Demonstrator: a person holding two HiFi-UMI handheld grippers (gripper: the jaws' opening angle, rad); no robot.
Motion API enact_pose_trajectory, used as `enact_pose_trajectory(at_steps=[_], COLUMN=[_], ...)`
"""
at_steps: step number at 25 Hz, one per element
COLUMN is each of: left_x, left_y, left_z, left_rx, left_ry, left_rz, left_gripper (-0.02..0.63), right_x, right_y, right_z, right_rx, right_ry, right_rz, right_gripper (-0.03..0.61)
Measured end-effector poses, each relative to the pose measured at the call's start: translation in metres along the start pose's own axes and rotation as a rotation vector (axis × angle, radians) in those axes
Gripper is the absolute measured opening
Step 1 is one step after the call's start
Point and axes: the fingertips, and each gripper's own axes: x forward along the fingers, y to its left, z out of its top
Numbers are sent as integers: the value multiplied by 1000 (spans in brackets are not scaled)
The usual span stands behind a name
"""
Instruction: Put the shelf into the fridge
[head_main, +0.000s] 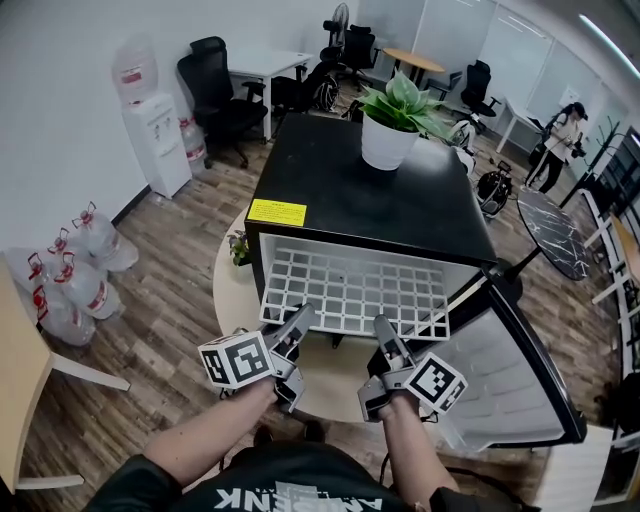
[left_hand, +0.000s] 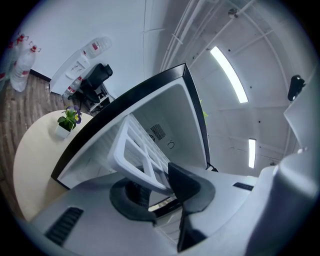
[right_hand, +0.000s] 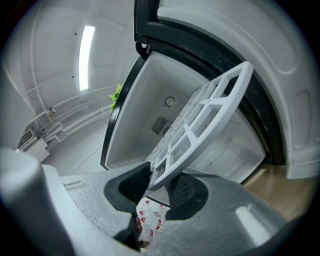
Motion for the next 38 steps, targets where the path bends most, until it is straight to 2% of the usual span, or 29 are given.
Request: enact_pose_trajectory(at_steps=[1, 4, 8, 11, 13, 15, 18, 20, 23, 25, 30, 33, 36, 38], left_x=[1, 0, 0, -2, -7, -15, -22, -21, -16, -13, -5, -2, 1, 1], left_y=[0, 0, 0, -2, -6, -10, -11, -9, -7, -5, -1, 0, 0, 0], left_z=[-1, -2, -2, 0, -3, -8, -17, -17, -11, -10, -3, 1, 3, 4], left_rx=[11, 8, 3, 53, 52, 64, 120, 137, 164, 167, 175, 185, 186, 190], left_ry=[4, -7, -16, -22, -47, -79, -82, -69, -62, -65, -68, -75, -78, -75], left_rz=[0, 1, -17, -16, -34, -49, -31, -27, -3, 14, 27, 30, 20, 15], left_gripper=[91, 91, 92, 94, 106, 106, 106, 106, 110, 110, 112, 115, 115, 115], right_x=[0, 10, 12, 2, -1, 0, 2, 4, 18, 19, 22, 27, 28, 30], right_y=[1, 27, 27, -4, -12, -11, -6, -3, 21, 9, -11, -8, -7, -5], right_z=[-2, -3, -2, 2, 6, 6, 0, 2, 5, 9, 16, 11, 13, 10], right_rx=[32, 150, 139, -18, -96, -98, 8, -6, 61, -3, -76, 26, -12, 13], right_ry=[-7, -42, -31, 1, 12, 15, 5, -1, -24, -14, 2, -2, -11, -12], right_rz=[14, 180, 188, 1, -44, -33, -4, 21, 177, 115, 9, 19, 26, 50], right_gripper=[91, 90, 89, 89, 89, 87, 87, 88, 87, 87, 89, 89, 92, 95])
